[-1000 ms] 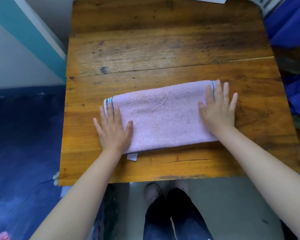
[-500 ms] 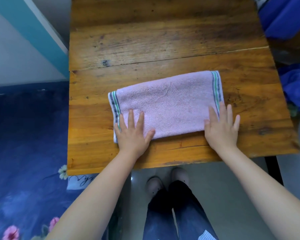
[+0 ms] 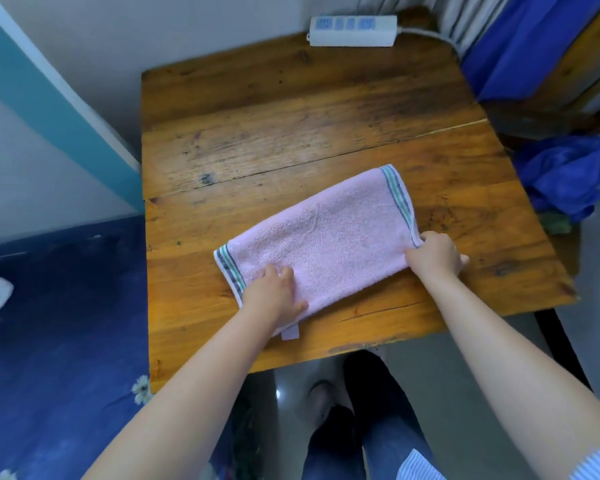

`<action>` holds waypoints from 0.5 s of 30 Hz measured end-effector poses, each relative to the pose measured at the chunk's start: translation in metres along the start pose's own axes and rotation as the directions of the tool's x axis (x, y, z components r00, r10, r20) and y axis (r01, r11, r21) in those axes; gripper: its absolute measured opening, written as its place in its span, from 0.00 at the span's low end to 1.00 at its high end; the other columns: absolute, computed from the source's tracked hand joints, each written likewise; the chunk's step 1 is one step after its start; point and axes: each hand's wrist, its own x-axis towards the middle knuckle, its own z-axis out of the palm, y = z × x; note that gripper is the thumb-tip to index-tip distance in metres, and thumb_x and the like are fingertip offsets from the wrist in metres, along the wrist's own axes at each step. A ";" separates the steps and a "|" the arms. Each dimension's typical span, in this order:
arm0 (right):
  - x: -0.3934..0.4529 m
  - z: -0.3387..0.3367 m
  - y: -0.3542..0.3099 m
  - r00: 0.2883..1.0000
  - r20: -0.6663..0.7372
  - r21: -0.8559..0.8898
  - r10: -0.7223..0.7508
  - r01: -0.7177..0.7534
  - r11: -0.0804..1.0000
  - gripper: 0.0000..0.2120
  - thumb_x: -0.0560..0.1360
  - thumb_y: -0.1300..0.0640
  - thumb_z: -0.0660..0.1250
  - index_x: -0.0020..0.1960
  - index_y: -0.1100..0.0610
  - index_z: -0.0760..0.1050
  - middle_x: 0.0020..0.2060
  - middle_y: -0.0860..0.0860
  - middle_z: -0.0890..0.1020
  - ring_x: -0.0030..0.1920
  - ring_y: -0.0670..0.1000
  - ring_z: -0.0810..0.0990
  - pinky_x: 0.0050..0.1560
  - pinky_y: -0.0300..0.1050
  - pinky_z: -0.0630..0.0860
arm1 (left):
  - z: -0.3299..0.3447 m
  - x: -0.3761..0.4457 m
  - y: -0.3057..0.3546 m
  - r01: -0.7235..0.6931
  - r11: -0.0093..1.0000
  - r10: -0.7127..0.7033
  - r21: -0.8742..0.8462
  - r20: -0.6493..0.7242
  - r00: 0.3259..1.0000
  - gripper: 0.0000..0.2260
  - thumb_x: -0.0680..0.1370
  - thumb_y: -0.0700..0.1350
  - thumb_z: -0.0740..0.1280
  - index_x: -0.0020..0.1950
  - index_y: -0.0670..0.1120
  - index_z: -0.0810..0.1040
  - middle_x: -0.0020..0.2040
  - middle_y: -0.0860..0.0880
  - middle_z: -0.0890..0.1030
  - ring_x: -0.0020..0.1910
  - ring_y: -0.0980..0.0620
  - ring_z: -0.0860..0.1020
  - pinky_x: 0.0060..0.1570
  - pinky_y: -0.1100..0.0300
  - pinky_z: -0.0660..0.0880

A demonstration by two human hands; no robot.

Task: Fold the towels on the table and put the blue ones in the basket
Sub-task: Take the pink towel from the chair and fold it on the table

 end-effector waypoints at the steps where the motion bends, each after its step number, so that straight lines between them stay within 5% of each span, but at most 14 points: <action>1: 0.005 -0.003 -0.002 1.000 0.005 0.011 -0.001 0.001 1.000 0.11 0.73 0.58 0.62 0.54 0.59 0.76 0.55 0.60 0.77 0.56 0.61 0.73 0.59 0.51 0.62 | -0.003 0.002 0.003 0.002 1.000 -0.003 0.003 0.028 1.000 0.26 0.77 0.57 0.59 0.68 0.43 0.61 0.66 0.41 0.66 0.62 0.40 0.70 0.52 0.51 0.71; 4: 0.024 -0.012 -0.009 1.000 0.011 0.023 -0.019 0.019 1.000 0.11 0.74 0.56 0.62 0.54 0.58 0.76 0.55 0.59 0.77 0.58 0.61 0.72 0.61 0.52 0.62 | -0.016 0.011 0.011 -0.019 0.999 0.018 0.046 0.018 1.000 0.17 0.78 0.53 0.56 0.61 0.43 0.68 0.61 0.42 0.73 0.59 0.41 0.73 0.47 0.54 0.69; 9: 0.075 -0.037 -0.025 0.994 0.090 -0.032 -0.057 0.060 0.998 0.06 0.74 0.55 0.63 0.49 0.55 0.75 0.51 0.55 0.79 0.58 0.58 0.72 0.59 0.51 0.62 | -0.056 0.044 0.028 -0.044 0.996 0.018 -0.077 -0.313 0.949 0.11 0.78 0.47 0.56 0.51 0.40 0.72 0.53 0.41 0.75 0.52 0.40 0.75 0.37 0.57 0.64; 15: 0.141 -0.063 -0.044 0.965 0.163 -0.138 -0.207 0.230 0.963 0.04 0.74 0.53 0.63 0.41 0.53 0.72 0.39 0.50 0.73 0.49 0.54 0.71 0.53 0.48 0.65 | -0.103 0.110 0.059 -0.130 0.958 0.002 -0.256 -0.448 0.894 0.13 0.77 0.45 0.59 0.59 0.42 0.72 0.58 0.43 0.73 0.57 0.44 0.71 0.44 0.55 0.69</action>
